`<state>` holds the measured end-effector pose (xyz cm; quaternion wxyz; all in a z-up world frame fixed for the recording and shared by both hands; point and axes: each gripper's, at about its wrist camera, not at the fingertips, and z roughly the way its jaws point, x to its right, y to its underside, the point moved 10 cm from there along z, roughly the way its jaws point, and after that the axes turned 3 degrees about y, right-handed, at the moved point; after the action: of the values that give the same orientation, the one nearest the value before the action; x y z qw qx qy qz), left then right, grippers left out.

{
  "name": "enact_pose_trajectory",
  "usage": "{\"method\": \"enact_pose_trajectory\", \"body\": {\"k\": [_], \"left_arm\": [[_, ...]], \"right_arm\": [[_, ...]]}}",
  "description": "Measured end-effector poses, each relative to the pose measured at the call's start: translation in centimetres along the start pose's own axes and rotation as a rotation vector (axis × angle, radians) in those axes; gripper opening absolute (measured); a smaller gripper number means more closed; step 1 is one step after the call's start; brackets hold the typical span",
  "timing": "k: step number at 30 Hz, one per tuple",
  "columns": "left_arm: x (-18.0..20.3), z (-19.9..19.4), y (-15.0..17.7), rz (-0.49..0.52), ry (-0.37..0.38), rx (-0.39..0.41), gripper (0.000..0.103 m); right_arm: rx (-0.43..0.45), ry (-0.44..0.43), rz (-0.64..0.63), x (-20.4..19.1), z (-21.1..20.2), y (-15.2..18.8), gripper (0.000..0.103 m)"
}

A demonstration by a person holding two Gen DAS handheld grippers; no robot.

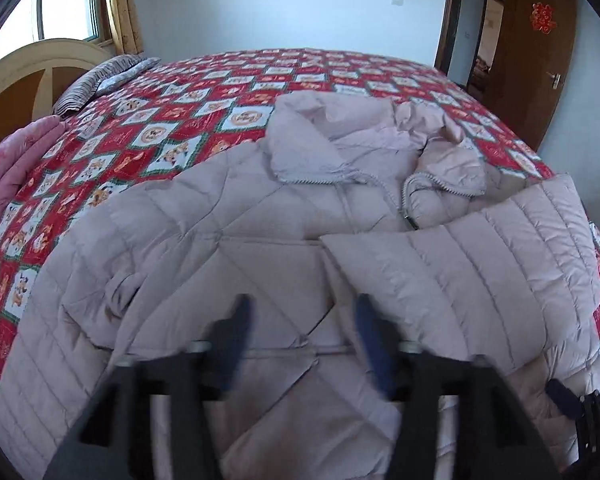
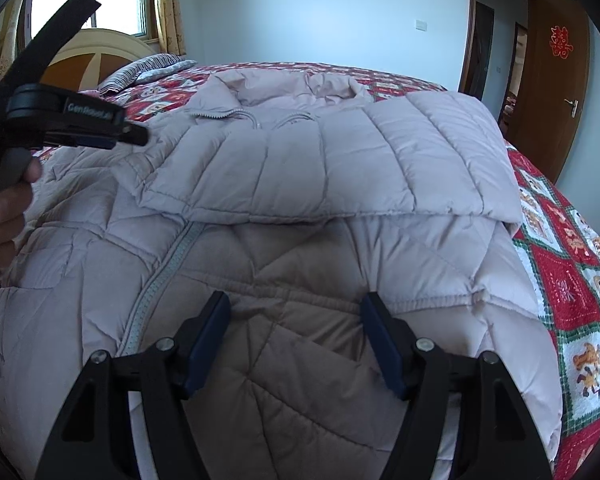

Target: Fold large clothes

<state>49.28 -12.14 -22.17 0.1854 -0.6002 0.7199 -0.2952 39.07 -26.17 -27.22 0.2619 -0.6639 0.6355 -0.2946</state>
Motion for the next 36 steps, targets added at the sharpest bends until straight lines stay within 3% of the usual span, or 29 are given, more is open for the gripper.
{"method": "enact_pose_trajectory", "body": {"k": [3,8,9,11,12,20,26,29,31,32,34,36], "left_arm": [[0.7,0.0,-0.1,-0.024,0.014,0.018,0.077],[2.5,1.6,0.3,0.044,-0.014,-0.019,0.077],[3.0,2.1,0.4,0.068,-0.010,-0.020,0.073],[3.7,2.7,0.9,0.119,-0.006,-0.033,0.024],[4.0,2.8,1.2,0.132,0.002,-0.042,0.011],[0.5,-1.3,1.9,0.184,-0.092,0.047,0.007],[-1.5,-1.8,3.2,0.218,-0.142,0.057,0.007],[-1.5,-1.5,3.1,0.193,-0.149,0.060,0.013],[-1.8,-1.9,2.4,0.165,-0.167,0.068,0.024],[-1.9,-2.2,2.0,0.153,-0.184,0.079,0.039],[-2.5,-3.6,0.6,0.115,-0.224,0.148,0.077],[-1.9,-4.8,-0.8,0.097,-0.218,0.226,0.083]], "right_arm": [[0.003,0.000,-0.002,0.0,0.1,0.2,0.071],[0.010,-0.003,-0.001,-0.1,0.2,0.4,0.072],[0.011,-0.004,0.000,0.0,0.2,0.4,0.072],[0.014,-0.004,-0.001,0.0,0.2,0.4,0.072],[0.016,-0.004,0.000,0.0,0.2,0.4,0.072],[0.028,-0.059,0.061,0.8,-1.0,0.3,0.072],[0.061,-0.045,0.152,3.3,-2.7,-1.3,0.072],[0.058,0.020,0.173,5.3,-2.9,-2.8,0.068],[0.060,0.078,0.192,7.4,-2.8,-4.4,0.051],[0.063,0.094,0.204,8.4,-2.8,-5.1,0.045],[0.079,0.117,0.241,10.2,-2.4,-7.0,0.045],[0.102,0.135,0.251,11.5,-1.2,-9.1,0.044]]}}
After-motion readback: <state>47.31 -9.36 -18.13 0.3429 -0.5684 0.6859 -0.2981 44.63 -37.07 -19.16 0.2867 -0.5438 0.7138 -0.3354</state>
